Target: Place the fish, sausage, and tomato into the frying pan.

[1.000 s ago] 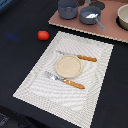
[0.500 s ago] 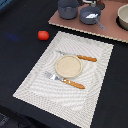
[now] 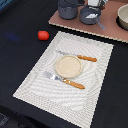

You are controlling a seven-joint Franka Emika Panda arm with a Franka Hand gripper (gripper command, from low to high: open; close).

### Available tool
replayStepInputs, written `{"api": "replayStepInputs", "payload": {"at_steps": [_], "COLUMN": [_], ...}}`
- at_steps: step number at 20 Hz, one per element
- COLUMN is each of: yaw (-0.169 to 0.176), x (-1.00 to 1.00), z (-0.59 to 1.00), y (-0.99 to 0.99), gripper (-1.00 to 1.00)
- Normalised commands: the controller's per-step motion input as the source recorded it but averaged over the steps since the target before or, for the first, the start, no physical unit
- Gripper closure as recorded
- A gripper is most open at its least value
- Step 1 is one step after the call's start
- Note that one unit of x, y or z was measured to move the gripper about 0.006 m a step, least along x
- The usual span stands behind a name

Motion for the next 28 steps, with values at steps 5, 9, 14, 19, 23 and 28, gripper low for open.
{"api": "replayStepInputs", "payload": {"at_steps": [5, 9, 14, 19, 23, 28], "yaw": [0.059, 0.059, 0.007, 0.0, 0.0, 0.0], "x": [-0.03, -0.28, -0.7, -0.72, -0.7, -0.67], "z": [0.62, 0.53, 0.36, 0.3, 0.29, 0.24], "y": [0.13, -0.09, -0.47, -0.43, -0.45, -0.48], "gripper": [-1.0, -1.0, -1.0, -1.0, -1.0, -1.0]}}
